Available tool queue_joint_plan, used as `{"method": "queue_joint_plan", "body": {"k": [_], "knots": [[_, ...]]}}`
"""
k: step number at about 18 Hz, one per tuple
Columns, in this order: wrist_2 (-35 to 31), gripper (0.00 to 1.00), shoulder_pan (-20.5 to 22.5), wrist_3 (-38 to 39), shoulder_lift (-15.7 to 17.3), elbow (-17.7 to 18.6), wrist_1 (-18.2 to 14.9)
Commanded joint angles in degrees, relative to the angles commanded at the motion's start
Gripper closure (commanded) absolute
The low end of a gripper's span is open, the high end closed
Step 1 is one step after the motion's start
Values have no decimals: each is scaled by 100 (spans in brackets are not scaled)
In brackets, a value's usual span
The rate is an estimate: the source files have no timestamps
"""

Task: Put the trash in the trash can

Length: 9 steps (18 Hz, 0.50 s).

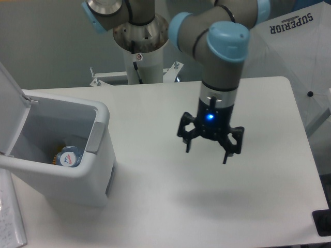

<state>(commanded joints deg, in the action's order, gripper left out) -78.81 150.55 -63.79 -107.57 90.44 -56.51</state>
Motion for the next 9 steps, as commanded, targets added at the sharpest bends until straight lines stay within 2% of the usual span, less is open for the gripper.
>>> {"method": "queue_joint_plan", "body": {"k": [3, 4, 9], "knots": [[-1019, 0, -17, -668, -281, -88, 9], [-1152, 0, -35, -705, -299, -114, 0], [-1188, 0, 0, -749, -299, -141, -62]]}}
